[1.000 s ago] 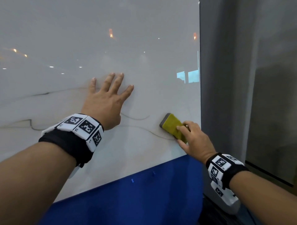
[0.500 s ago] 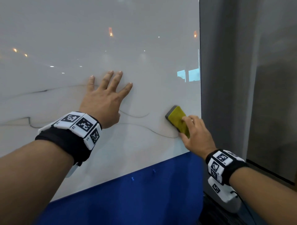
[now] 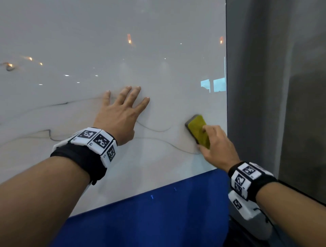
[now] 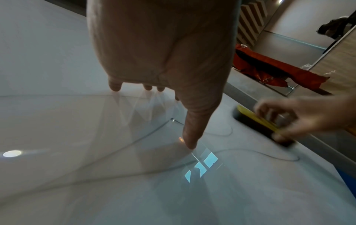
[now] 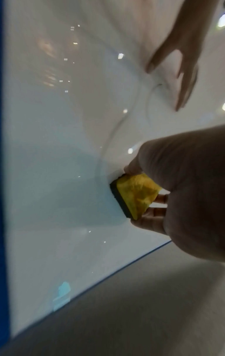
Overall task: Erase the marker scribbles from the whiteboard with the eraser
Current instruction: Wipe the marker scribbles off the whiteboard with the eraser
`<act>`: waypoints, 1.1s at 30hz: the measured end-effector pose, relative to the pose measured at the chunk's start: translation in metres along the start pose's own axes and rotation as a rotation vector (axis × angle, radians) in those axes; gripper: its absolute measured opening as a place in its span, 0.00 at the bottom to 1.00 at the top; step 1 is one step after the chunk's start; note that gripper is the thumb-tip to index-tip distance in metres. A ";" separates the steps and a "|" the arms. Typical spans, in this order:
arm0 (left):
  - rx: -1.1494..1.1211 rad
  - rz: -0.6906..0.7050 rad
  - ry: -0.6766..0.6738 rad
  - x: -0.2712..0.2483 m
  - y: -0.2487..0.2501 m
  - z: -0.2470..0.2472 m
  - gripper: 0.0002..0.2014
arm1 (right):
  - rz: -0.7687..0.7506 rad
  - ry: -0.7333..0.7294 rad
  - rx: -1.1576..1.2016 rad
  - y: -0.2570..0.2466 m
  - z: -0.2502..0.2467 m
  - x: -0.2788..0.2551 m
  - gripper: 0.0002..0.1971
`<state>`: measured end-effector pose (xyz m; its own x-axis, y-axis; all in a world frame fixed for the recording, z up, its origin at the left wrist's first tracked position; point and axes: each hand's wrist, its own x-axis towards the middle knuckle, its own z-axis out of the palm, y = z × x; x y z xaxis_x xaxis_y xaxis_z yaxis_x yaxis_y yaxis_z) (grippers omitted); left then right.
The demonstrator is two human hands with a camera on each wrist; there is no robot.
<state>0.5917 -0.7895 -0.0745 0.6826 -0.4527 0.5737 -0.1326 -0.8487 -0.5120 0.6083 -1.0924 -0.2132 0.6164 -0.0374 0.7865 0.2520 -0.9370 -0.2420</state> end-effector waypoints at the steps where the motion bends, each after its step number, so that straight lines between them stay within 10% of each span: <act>1: 0.001 -0.002 -0.003 0.000 0.000 0.000 0.49 | 0.035 0.057 0.025 -0.007 -0.006 0.014 0.28; 5: 0.002 -0.021 0.000 0.000 0.001 0.002 0.49 | 0.045 0.129 0.074 -0.048 -0.006 0.033 0.29; 12: -0.018 -0.061 0.034 -0.011 0.003 0.013 0.50 | -0.440 -0.048 -0.129 -0.057 0.016 -0.004 0.31; 17: -0.001 -0.060 0.034 -0.012 0.003 0.013 0.51 | -0.213 0.104 -0.066 -0.046 -0.015 0.043 0.29; 24: 0.008 -0.058 0.021 -0.012 0.001 0.014 0.51 | -0.523 -0.047 -0.149 -0.015 0.028 -0.031 0.30; 30: 0.017 -0.054 0.022 -0.013 -0.002 0.014 0.52 | -0.271 0.091 -0.097 0.002 0.009 -0.002 0.32; 33: 0.023 -0.059 0.030 -0.014 -0.001 0.015 0.52 | -0.379 0.063 -0.105 -0.014 0.027 -0.023 0.33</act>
<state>0.5927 -0.7781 -0.0916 0.6672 -0.4099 0.6220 -0.0757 -0.8680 -0.4907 0.6109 -1.0692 -0.2437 0.4468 0.2998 0.8429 0.3734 -0.9187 0.1288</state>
